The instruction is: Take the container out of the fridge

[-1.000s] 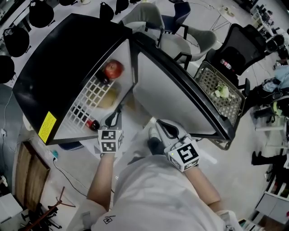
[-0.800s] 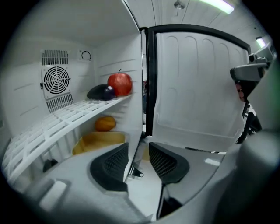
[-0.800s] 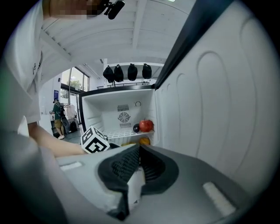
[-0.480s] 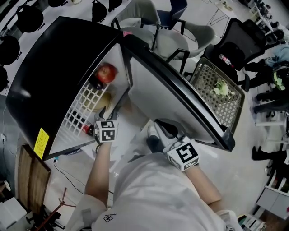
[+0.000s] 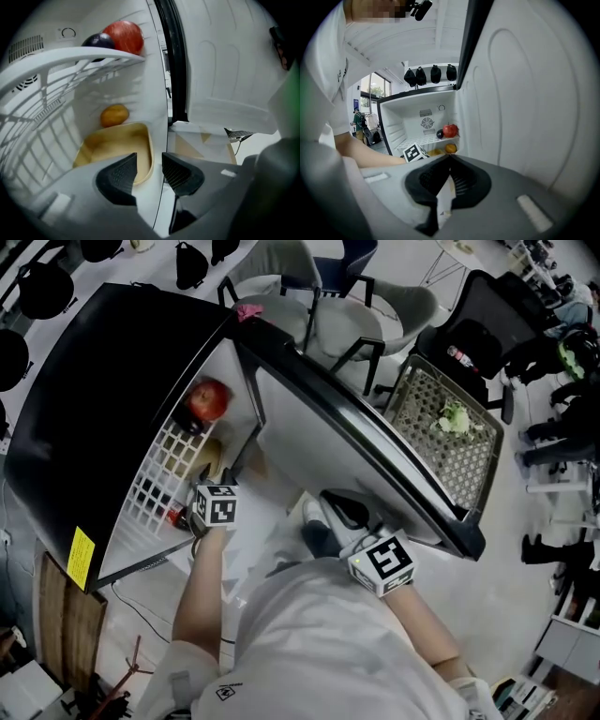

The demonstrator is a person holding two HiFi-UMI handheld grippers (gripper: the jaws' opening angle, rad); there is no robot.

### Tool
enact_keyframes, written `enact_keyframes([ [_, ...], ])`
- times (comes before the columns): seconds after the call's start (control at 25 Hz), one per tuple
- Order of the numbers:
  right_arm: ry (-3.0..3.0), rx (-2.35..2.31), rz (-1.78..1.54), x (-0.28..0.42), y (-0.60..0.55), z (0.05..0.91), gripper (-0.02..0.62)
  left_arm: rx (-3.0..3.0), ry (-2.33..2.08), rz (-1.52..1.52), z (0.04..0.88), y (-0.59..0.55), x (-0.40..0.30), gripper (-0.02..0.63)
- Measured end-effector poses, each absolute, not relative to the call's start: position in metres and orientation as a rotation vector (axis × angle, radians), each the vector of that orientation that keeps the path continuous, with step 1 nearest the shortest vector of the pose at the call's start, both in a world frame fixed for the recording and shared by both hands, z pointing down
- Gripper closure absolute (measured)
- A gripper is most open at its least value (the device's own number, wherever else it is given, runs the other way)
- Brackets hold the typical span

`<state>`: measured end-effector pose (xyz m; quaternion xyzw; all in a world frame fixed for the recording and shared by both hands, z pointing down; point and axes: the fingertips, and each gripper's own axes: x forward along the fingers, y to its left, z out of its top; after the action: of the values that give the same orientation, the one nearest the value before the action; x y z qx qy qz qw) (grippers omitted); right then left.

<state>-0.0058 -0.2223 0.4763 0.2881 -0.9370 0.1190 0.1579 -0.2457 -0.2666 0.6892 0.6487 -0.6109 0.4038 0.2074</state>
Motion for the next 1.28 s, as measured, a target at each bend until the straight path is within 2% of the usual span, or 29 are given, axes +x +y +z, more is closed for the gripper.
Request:
enact_keyframes([
  [0.08, -2.678, 0.824, 0.341, -0.005, -0.222, 0.476, 0.592, 1.802, -1.708, 1.140, 0.690, -0.267, -0.248, 0.451],
  [0.32, -2.677, 0.824, 0.342, -0.005, -0.221, 0.476, 0.592, 1.809, -1.710, 1.133, 0.688, -0.268, -0.250, 0.567],
  [1.28, -2.727, 0.784, 0.346, -0.004, -0.178, 0.464, 0.592, 2.042, -1.637, 0.839, 0.623, -0.216, -0.185, 0.574],
])
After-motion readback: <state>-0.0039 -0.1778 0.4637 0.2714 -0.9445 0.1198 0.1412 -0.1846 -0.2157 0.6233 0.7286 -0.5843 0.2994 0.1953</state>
